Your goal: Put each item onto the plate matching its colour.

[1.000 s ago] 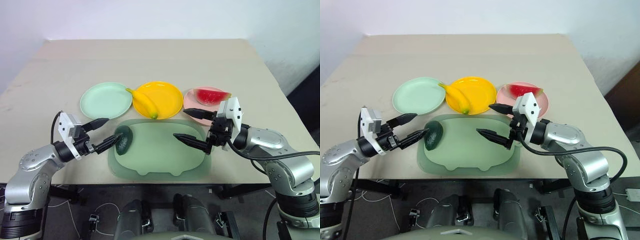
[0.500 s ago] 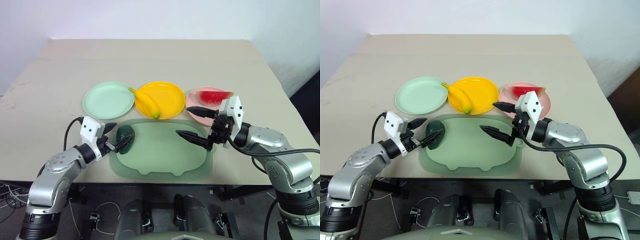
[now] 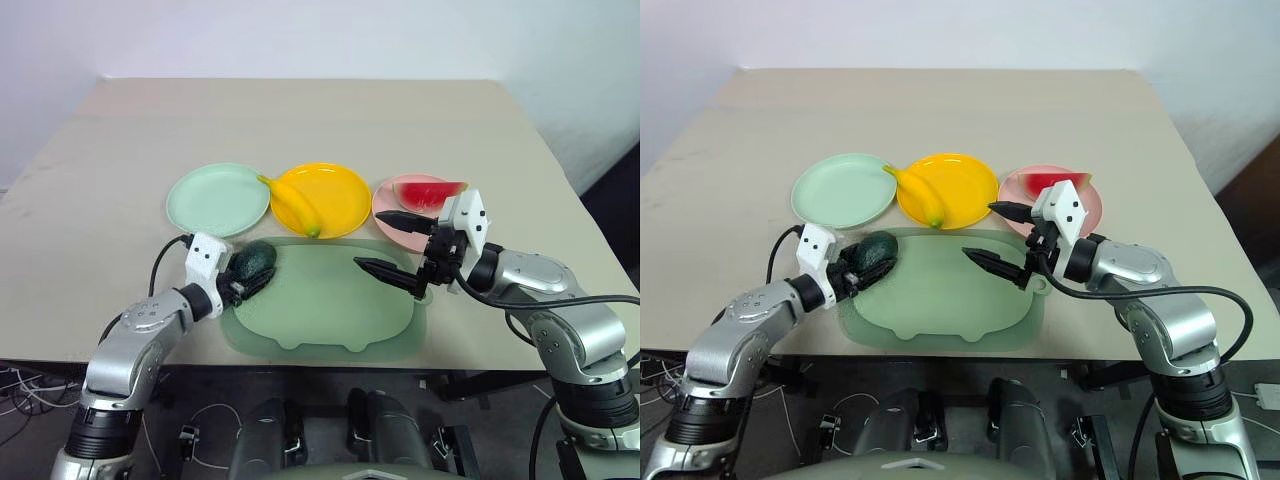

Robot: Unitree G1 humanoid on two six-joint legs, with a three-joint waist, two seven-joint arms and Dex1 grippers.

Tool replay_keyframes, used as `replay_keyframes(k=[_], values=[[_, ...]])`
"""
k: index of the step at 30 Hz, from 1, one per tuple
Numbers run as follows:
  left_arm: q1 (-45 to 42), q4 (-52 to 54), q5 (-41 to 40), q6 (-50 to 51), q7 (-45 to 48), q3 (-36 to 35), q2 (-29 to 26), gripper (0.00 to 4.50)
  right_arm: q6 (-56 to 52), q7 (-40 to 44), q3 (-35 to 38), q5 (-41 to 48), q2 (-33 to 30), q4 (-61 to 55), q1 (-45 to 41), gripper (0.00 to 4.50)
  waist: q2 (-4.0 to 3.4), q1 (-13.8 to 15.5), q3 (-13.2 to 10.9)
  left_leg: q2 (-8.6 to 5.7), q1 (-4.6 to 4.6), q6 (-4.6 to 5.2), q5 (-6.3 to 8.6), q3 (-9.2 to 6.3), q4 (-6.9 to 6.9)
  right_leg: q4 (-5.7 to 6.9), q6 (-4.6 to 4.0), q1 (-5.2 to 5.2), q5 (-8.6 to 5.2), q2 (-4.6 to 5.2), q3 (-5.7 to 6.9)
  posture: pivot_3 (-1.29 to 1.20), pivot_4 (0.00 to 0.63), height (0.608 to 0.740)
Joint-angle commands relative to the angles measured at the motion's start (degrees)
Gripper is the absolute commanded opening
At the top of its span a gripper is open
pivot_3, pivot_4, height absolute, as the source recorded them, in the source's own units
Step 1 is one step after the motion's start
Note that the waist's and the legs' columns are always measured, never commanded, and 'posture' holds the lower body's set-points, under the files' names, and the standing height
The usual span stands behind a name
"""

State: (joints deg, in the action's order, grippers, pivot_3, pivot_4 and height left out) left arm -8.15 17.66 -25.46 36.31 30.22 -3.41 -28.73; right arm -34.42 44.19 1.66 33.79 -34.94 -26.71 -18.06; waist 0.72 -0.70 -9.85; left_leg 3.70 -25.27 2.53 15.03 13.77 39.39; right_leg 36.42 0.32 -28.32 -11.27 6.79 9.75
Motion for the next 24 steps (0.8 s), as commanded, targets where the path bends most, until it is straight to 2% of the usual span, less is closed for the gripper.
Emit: replay_keyframes(k=[1,7,13,19,24], values=[[-1.1,2.0,-0.6,0.7,0.2,-1.1,-0.6,2.99,1.6,-0.1,1.7,-0.1,-0.6,-1.2,-0.2,4.5,0.0,0.0,0.0,0.0,0.0,0.0,0.0,0.0,0.0,0.0,0.0,0.0,0.0,-0.01,0.0,0.0,0.15,0.696],[-3.2,3.3,-1.8,1.6,-1.2,-4.3,-0.7,2.99,1.6,-0.1,2.2,-0.1,-0.8,-1.6,0.5,4.5,0.0,0.0,0.0,0.0,0.0,0.0,0.0,-0.01,0.0,0.01,0.01,0.0,0.01,-0.01,0.01,0.0,0.15,0.696],[-10.7,-0.2,-1.3,1.7,-5.2,-9.6,-1.6,2.99,1.7,0.0,2.1,0.1,-0.2,-2.2,1.0,4.5,0.02,0.1,0.0,0.0,-0.01,0.0,-0.01,-0.05,0.08,0.03,0.03,0.05,0.02,-0.01,0.03,0.0,0.15,0.696],[-19.7,-13.4,0.7,1.3,-9.3,-12.3,-1.8,2.99,2.6,0.0,0.7,-0.9,0.6,-1.4,0.5,4.5,0.02,0.0,0.0,0.0,0.01,0.02,-0.01,-0.05,0.1,0.08,0.17,0.09,0.1,-0.04,0.05,0.0,0.15,0.696],[-27.9,-28.7,4.4,-4.2,-10.9,-11.7,-1.5,2.99,3.4,-1.0,-0.2,-1.7,2.0,-0.5,-0.3,4.5,0.04,0.1,0.0,0.0,-0.01,0.02,-0.01,-0.06,0.18,0.14,0.18,0.1,0.1,-0.03,0.08,0.0,0.15,0.696]])
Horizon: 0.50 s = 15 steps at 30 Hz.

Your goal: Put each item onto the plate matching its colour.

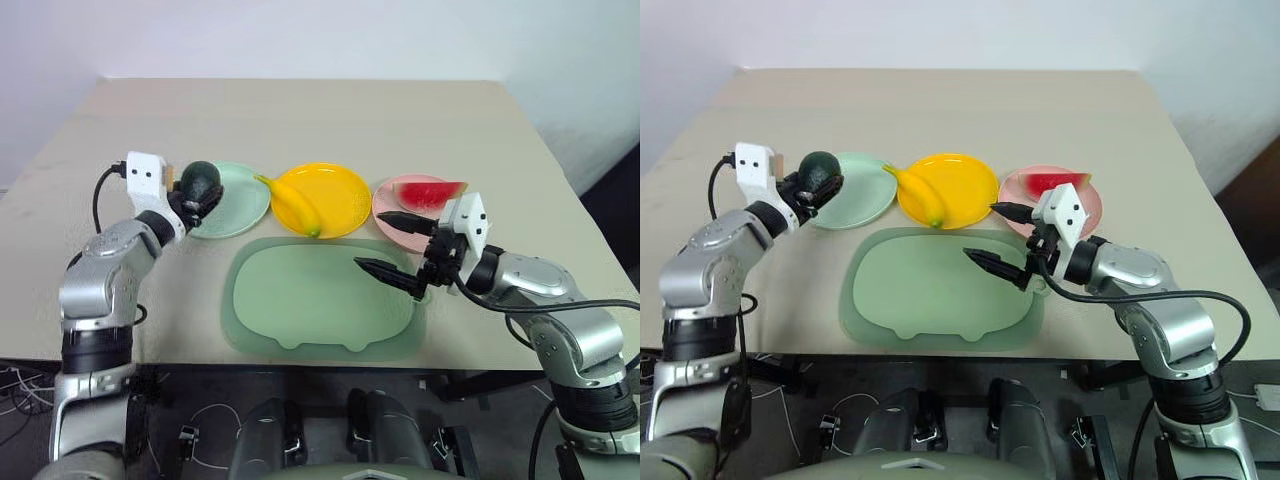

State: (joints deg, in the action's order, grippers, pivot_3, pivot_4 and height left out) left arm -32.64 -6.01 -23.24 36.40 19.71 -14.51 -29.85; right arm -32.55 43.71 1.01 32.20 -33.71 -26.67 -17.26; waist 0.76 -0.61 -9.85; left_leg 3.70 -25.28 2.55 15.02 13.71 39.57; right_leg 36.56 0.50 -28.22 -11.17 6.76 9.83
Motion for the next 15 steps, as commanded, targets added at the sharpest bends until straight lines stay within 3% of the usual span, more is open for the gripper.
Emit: replay_keyframes(k=[1,7,11,15], values=[[-4.3,-7.2,3.0,-5.2,0.3,0.3,-0.5,2.99,1.7,-0.7,0.3,-0.2,1.0,-0.5,-1.2,4.5,0.01,0.0,0.0,0.0,-0.02,0.0,0.0,0.0,0.02,0.0,0.0,0.0,0.0,0.0,0.01,0.0,0.15,0.696],[-9.3,-20.1,6.4,-9.3,2.4,2.7,0.0,2.99,2.9,-0.4,-0.3,-1.0,1.5,0.7,-1.2,4.5,0.02,-0.1,0.0,0.01,-0.02,0.03,0.02,0.0,0.11,0.13,0.03,-0.03,0.01,0.0,0.02,0.0,0.15,0.696],[-10.1,-23.5,7.6,-11.1,4.8,3.6,-0.2,4.3,3.7,-0.3,-0.5,-1.6,1.7,1.2,-1.1,4.5,0.04,-0.2,0.0,0.02,-0.05,0.06,0.04,0.0,0.19,0.22,0.03,-0.08,0.0,0.02,0.01,0.0,0.15,0.696],[-9.5,-23.4,7.6,-11.8,8.7,3.8,-1.5,4.47,4.0,-0.4,-0.4,-1.6,1.8,0.9,-0.6,4.5,0.05,-0.2,0.0,0.03,-0.08,0.11,0.08,-0.01,0.34,0.45,0.09,-0.15,-0.05,0.06,0.01,0.0,0.15,0.696]])
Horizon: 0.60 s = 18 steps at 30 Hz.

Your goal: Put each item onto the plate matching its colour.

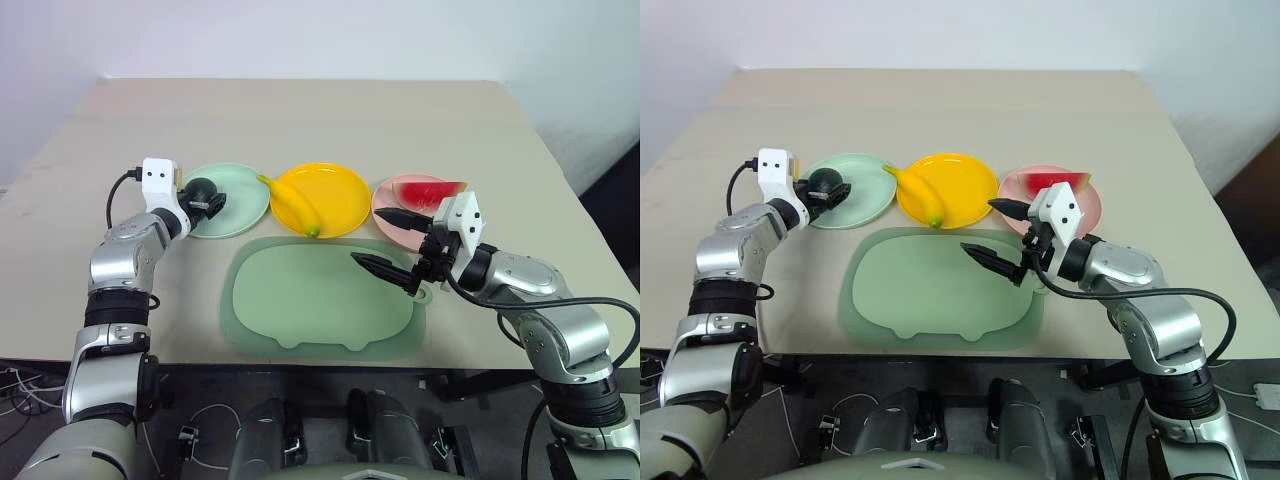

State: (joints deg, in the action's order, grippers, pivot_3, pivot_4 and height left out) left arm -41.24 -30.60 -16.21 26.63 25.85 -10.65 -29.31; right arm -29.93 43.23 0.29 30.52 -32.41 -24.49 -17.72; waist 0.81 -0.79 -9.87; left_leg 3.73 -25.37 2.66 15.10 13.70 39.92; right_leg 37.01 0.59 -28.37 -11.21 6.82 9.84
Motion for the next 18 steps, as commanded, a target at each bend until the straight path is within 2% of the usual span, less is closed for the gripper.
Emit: replay_keyframes(k=[1,4,8,13,15,18], values=[[-0.5,1.7,0.8,-2.2,3.2,0.2,-2.3,4.47,1.5,0.0,0.3,0.1,0.5,-1.3,0.1,4.5,0.0,0.0,0.0,0.0,0.0,0.0,0.0,0.0,0.03,0.01,0.0,0.0,0.0,0.01,0.0,0.0,0.15,0.696],[0.8,5.1,-0.1,-2.0,4.8,-0.6,-3.2,4.47,1.7,-0.1,0.8,0.3,0.3,-1.7,0.9,4.5,0.0,0.0,0.0,0.0,0.0,0.02,0.02,-0.01,0.05,0.02,-0.09,0.0,-0.06,0.03,-0.01,0.0,0.15,0.696],[5.7,13.6,-2.2,-7.0,10.4,-2.9,-5.8,4.47,1.2,-1.5,0.9,0.6,0.9,-3.4,1.4,4.5,0.0,0.0,0.0,0.0,-0.01,0.03,0.03,-0.01,0.06,0.03,-0.11,0.0,-0.06,0.04,-0.02,0.0,0.15,0.696],[15.9,25.0,-12.8,-9.8,24.1,-9.2,-8.0,4.47,-0.1,-4.0,0.4,1.1,2.1,-5.1,1.8,4.5,-0.01,-0.3,0.0,0.04,-0.01,0.02,0.03,0.0,0.05,0.06,-0.17,-0.06,-0.1,0.05,-0.03,0.0,0.15,0.696],[20.6,28.8,-17.9,-7.5,27.9,-12.1,-8.7,4.47,-0.5,-5.0,0.2,1.2,2.9,-5.2,2.1,4.5,-0.01,-0.3,0.0,0.04,-0.01,0.01,0.04,0.01,0.04,0.03,-0.17,-0.06,-0.11,0.05,-0.04,0.0,0.15,0.696],[25.8,31.2,-20.4,-6.8,32.1,-13.9,-10.7,4.47,-1.1,-5.1,0.0,1.6,3.2,-5.9,2.8,4.5,-0.01,0.0,0.0,0.04,-0.02,0.02,0.04,0.0,0.05,0.02,-0.07,-0.05,-0.19,0.06,-0.04,0.0,0.15,0.696]])
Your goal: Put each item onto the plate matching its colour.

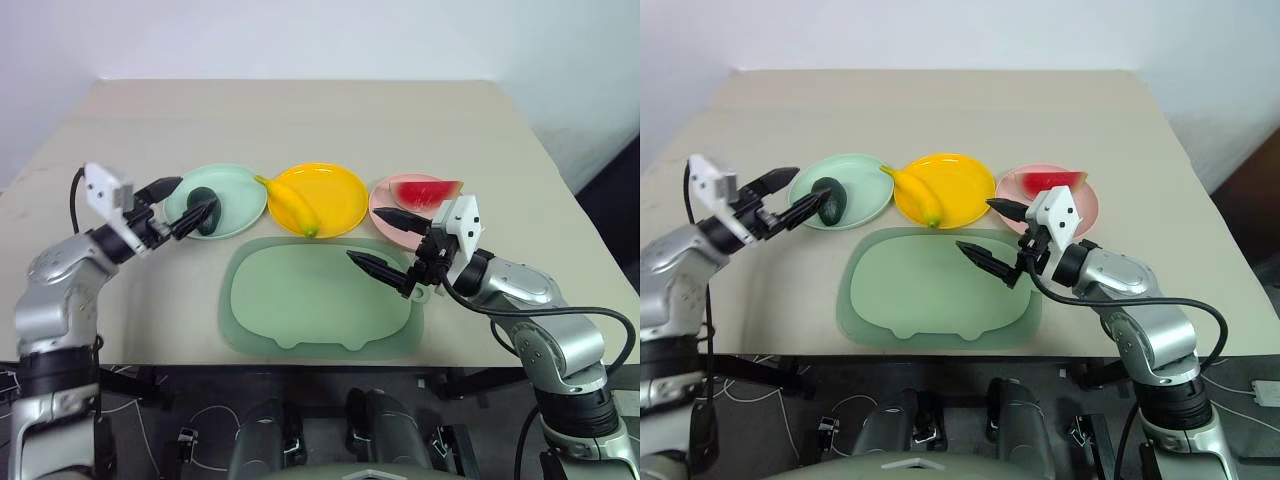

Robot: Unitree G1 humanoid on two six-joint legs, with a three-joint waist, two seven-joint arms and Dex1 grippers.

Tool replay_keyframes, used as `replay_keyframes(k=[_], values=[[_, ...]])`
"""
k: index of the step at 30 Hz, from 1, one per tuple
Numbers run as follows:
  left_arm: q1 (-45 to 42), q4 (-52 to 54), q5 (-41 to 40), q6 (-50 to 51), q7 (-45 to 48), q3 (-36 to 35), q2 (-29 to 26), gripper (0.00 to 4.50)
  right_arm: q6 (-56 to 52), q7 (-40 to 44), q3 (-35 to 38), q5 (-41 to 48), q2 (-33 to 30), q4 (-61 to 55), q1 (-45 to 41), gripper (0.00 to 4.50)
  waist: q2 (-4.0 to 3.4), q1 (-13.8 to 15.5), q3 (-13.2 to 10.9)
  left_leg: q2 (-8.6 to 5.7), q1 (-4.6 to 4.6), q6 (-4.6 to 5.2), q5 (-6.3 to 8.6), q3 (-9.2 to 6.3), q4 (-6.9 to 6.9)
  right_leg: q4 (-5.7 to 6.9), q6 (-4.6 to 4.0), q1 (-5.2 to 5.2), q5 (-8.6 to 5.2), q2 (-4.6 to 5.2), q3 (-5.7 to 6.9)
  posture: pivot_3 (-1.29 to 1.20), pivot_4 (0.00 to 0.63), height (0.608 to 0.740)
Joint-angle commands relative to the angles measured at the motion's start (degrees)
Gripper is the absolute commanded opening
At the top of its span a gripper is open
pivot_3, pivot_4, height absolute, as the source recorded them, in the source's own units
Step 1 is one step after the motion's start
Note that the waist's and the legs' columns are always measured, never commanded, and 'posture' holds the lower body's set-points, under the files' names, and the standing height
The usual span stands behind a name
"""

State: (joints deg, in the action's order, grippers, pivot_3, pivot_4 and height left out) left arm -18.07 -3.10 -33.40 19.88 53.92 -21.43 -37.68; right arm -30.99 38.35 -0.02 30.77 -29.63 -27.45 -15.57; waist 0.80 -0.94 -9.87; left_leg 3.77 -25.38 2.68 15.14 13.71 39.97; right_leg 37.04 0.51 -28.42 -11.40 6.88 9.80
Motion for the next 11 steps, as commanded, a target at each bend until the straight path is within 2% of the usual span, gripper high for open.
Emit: replay_keyframes(k=[1,5,11], values=[[4.9,4.5,-3.2,-1.0,5.8,-3.2,-3.0,4.47,0.1,0.3,0.6,1.6,0.0,-3.0,1.3,4.5,0.0,0.3,0.0,0.0,0.0,0.01,0.01,0.0,0.0,-0.02,0.05,0.0,-0.05,0.01,0.0,0.0,0.15,0.696],[10.9,7.0,-3.2,-4.1,11.4,-2.7,-4.0,4.47,0.2,1.1,2.6,2.5,-1.4,-2.6,2.7,4.5,-0.01,0.3,0.0,-0.02,0.0,0.11,0.08,0.01,0.0,-0.24,0.03,0.07,-0.05,0.03,0.0,0.0,0.15,0.696],[12.5,5.7,0.1,-9.6,15.4,0.4,-3.7,4.47,-0.1,2.0,2.5,1.8,-3.9,-3.6,3.9,4.5,-0.02,0.3,0.0,-0.02,-0.01,0.14,0.1,0.03,-0.15,-0.58,-0.03,0.15,0.0,-0.04,0.0,0.0,0.15,0.696]])
